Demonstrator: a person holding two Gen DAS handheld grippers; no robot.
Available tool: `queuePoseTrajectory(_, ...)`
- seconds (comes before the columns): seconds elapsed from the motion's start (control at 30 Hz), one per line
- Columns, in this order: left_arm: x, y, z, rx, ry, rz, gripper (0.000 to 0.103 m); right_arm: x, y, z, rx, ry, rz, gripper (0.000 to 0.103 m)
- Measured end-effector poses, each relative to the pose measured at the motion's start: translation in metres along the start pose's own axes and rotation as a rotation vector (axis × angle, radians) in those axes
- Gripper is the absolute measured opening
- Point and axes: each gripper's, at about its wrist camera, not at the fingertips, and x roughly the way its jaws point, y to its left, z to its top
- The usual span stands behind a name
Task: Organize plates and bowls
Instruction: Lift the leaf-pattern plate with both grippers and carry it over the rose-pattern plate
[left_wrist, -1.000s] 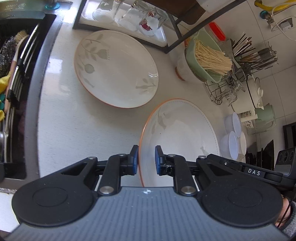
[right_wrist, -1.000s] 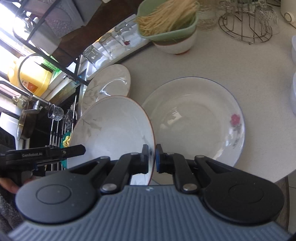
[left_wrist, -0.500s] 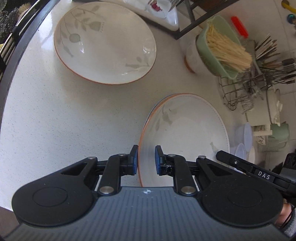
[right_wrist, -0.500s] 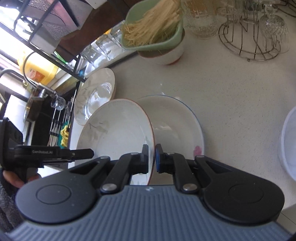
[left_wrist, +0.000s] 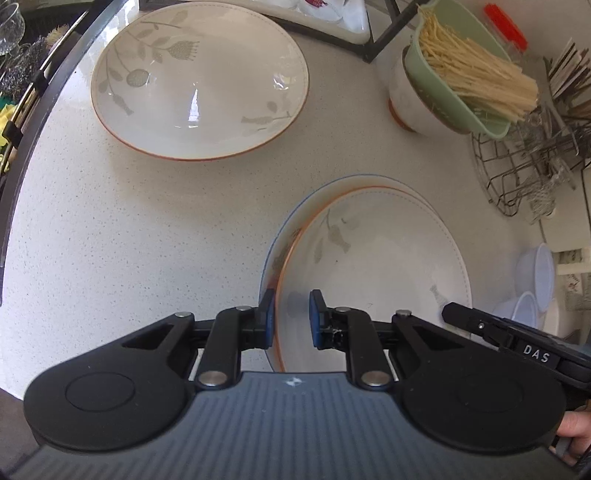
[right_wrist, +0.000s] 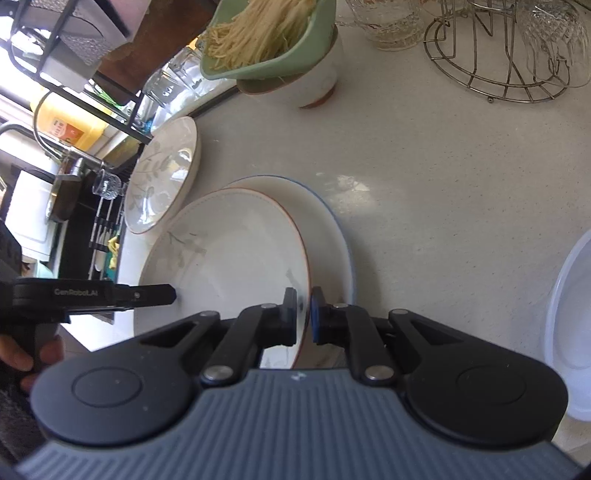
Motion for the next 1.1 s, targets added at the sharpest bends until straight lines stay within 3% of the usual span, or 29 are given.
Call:
queuePoseTrajectory(0.23,0.008,-0.014,0.003,0.053,-0.007,0.078,0.020,0.006,-0.005,0.001,-0.035,0.012,-0.018,0.011)
queuePoseTrajectory(0.43,0.008,-0.014,0.006,0.033,-0.014,0.086,0.021,0.008,-0.008,0.003,-0.014,-0.010,-0.022,0.011)
queuePoseTrajectory(0.6,0.006,-0.010,0.003,-0.002,-0.017,0.053,0.035,0.009,-0.001,0.002,-0.023,-0.036,-0.060,0.012)
queuePoseTrajectory(0.77,0.003,0.002,0.001,-0.049,0.005,0.006,0.035,0.013,0.002,0.000,-0.033,-0.034,-0.078,0.013)
queuePoseTrajectory(1.1,-0.007,0.016,-0.012,-0.052,0.016,-0.047,0.035,0.017,0.016,0.000,-0.064,-0.044,-0.135,0.014)
